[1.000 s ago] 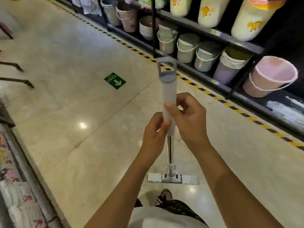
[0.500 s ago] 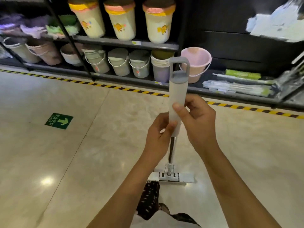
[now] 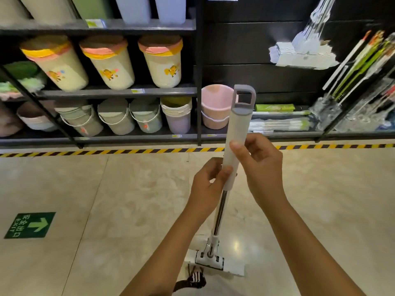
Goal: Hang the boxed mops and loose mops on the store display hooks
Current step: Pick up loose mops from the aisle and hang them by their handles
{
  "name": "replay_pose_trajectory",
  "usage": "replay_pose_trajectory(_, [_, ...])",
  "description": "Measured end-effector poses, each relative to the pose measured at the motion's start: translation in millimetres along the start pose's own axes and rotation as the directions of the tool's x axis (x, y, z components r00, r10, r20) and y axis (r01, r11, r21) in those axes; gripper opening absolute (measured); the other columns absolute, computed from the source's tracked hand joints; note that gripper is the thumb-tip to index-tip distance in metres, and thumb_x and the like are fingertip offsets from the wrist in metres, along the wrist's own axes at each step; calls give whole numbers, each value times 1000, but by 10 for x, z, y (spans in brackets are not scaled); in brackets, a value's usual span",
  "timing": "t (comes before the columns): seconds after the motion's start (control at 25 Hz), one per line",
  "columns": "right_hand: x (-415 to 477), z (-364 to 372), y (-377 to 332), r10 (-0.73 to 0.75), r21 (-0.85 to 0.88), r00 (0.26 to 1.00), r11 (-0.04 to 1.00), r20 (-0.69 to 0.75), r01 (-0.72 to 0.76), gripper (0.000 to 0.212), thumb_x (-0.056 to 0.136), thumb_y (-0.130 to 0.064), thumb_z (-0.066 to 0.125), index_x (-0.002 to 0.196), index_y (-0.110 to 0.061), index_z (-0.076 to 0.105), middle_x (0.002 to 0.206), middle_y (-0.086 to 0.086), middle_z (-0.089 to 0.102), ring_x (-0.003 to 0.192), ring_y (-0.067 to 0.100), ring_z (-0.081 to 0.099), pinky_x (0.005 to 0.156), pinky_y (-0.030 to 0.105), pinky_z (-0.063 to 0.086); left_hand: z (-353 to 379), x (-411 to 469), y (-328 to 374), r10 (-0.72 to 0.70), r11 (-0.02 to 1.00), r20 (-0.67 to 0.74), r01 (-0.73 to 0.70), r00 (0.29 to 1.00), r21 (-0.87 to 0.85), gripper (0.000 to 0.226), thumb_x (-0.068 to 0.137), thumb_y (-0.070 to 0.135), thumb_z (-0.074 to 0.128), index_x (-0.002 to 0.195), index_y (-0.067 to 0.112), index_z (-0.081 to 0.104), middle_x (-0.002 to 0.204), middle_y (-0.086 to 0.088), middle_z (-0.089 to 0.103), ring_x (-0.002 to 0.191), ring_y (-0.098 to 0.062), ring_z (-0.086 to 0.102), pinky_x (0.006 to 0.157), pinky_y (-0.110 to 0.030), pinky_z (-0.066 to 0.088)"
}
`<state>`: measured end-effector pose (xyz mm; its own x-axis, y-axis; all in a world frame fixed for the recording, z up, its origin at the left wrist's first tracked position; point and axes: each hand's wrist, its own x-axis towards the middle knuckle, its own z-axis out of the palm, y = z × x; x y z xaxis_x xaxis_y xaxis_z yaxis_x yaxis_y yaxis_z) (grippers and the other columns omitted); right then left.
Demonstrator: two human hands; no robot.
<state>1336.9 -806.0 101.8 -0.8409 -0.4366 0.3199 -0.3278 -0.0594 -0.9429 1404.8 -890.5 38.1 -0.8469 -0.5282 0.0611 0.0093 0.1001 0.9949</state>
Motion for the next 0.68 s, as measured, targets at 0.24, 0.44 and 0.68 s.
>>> replay_pose_trajectory(0.24, [362,77,142,5,31,993,1000,-119,-1,10,82,-23,67,83,-30,61,77,-27,66,73,-8,61,62,6,46,-88,555,-17,36,999,115,-38,993,17,19,80,58,51,90,48,63,84,25,69,81,3,63,66,-7,47])
replay_pose_trajectory(0.44, [715,-178,297,0,41,971,999,-238,11,5,81,-26,65,83,-30,62,76,-19,66,72,-3,60,62,9,47,164,1066,3,65,995,214,-78,975,54,23,79,62,52,90,45,63,90,9,72,87,-9,66,66,-12,50])
replay_pose_trajectory(0.68, [1521,-624,616,-21,18,955,999,-296,28,4,83,-27,64,86,-28,62,79,-24,65,75,-5,61,61,7,47,717,1894,70,90,993,240,-107,967,56,18,79,61,51,88,52,63,89,19,70,86,-5,65,66,-11,49])
